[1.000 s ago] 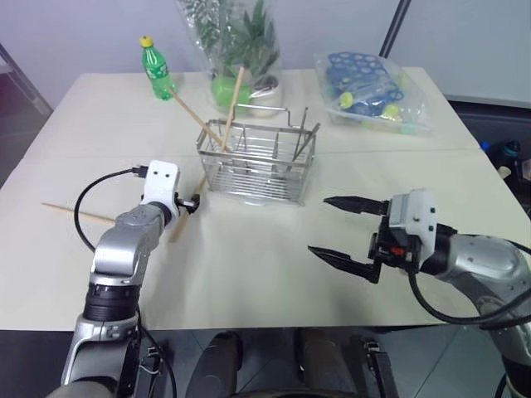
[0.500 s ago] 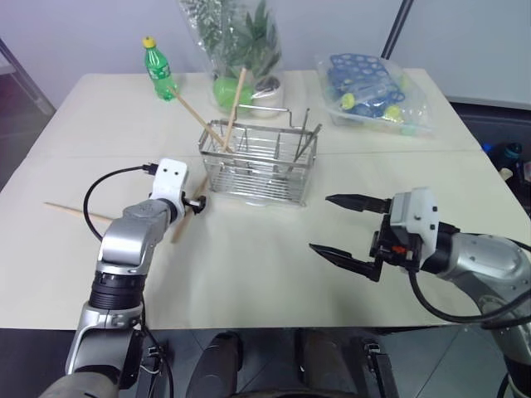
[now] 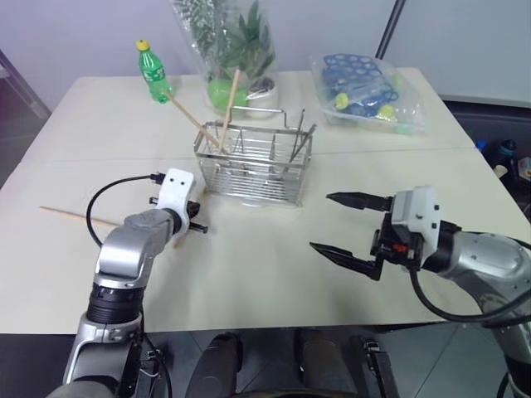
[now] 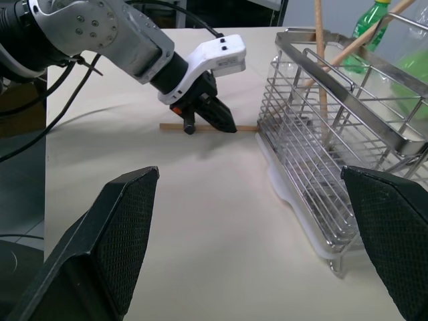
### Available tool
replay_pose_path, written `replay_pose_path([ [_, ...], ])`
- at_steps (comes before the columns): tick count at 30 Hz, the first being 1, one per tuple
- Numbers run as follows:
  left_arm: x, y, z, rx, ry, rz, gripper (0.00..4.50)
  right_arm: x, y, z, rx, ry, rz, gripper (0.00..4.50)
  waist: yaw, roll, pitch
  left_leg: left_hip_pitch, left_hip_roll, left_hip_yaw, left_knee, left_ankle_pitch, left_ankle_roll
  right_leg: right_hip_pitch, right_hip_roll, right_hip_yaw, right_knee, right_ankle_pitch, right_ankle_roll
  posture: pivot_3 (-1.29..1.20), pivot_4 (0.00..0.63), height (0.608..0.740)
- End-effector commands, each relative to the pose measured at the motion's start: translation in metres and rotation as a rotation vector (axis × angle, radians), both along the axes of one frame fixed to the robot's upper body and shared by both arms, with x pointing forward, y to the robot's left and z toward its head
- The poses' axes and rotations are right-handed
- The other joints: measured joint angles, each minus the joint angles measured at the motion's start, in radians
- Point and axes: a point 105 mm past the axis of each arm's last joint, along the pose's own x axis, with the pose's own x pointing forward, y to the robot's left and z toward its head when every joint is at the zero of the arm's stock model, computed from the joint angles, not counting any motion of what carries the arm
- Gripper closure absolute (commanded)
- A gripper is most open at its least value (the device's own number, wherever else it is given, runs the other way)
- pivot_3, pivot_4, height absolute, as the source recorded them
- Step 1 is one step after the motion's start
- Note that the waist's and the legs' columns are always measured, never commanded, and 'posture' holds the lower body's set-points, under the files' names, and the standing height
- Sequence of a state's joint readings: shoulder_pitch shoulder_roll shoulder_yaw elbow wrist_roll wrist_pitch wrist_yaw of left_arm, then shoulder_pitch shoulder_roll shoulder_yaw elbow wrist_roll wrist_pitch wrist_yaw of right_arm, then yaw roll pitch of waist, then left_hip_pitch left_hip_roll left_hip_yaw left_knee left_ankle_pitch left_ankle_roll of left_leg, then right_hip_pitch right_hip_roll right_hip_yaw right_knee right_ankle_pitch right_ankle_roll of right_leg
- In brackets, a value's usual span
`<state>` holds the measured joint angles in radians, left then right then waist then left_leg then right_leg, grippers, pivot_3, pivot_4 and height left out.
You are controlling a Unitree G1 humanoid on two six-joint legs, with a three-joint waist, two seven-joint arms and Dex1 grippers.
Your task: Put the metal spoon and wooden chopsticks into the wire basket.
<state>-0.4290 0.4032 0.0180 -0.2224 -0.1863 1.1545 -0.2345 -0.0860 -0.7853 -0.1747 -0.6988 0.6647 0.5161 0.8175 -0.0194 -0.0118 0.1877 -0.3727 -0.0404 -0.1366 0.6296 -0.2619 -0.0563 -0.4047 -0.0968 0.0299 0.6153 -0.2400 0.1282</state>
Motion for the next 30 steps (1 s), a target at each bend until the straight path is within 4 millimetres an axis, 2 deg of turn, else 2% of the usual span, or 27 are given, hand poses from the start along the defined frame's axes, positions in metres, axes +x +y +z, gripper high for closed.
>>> replay_pose_path([
  [1,-0.013,0.019,-0.027,0.020,0.129,0.074,4.47,-0.002,-0.002,0.011,0.010,-0.032,0.009,0.00,0.000,0.000,0.000,0.000,0.000,0.000,0.000,0.000,0.000,0.000,0.000,0.000,0.000,0.000,0.000,0.00,0.150,0.740],
  [10,-0.016,0.028,-0.022,0.035,0.126,0.109,4.47,-0.006,-0.003,0.012,-0.006,-0.005,0.041,0.00,0.000,0.000,0.000,0.000,0.000,0.000,0.000,0.000,0.000,0.000,0.000,0.000,0.000,0.000,0.000,0.00,0.150,0.740],
  [20,-0.013,0.071,-0.009,0.106,0.073,0.239,4.47,-0.004,-0.002,0.010,-0.008,0.006,0.038,0.00,-0.003,0.000,0.000,0.001,0.001,0.000,0.000,0.000,0.000,0.000,0.001,0.000,0.001,0.000,0.000,0.00,0.150,0.740],
  [23,0.000,0.080,0.019,0.119,-0.070,0.267,4.47,-0.003,-0.002,0.010,-0.008,0.003,0.040,0.00,-0.001,0.000,0.000,0.001,0.001,0.000,0.000,0.000,0.000,0.000,0.001,0.000,0.001,0.000,0.000,0.00,0.150,0.740],
  [27,0.019,0.092,0.081,0.050,-0.373,0.306,4.47,0.001,-0.003,0.011,-0.005,-0.014,0.030,0.00,0.010,-0.006,0.003,-0.002,0.001,0.000,0.001,0.000,0.000,-0.002,0.001,0.000,0.001,0.000,0.000,0.00,0.150,0.740],
  [30,0.023,0.114,0.118,0.029,-0.538,0.386,4.47,0.003,-0.002,0.010,-0.005,-0.028,0.019,0.00,0.018,-0.007,0.003,-0.004,0.000,-0.001,0.002,0.000,-0.001,-0.002,0.000,-0.001,0.000,0.000,0.000,0.00,0.150,0.740],
])
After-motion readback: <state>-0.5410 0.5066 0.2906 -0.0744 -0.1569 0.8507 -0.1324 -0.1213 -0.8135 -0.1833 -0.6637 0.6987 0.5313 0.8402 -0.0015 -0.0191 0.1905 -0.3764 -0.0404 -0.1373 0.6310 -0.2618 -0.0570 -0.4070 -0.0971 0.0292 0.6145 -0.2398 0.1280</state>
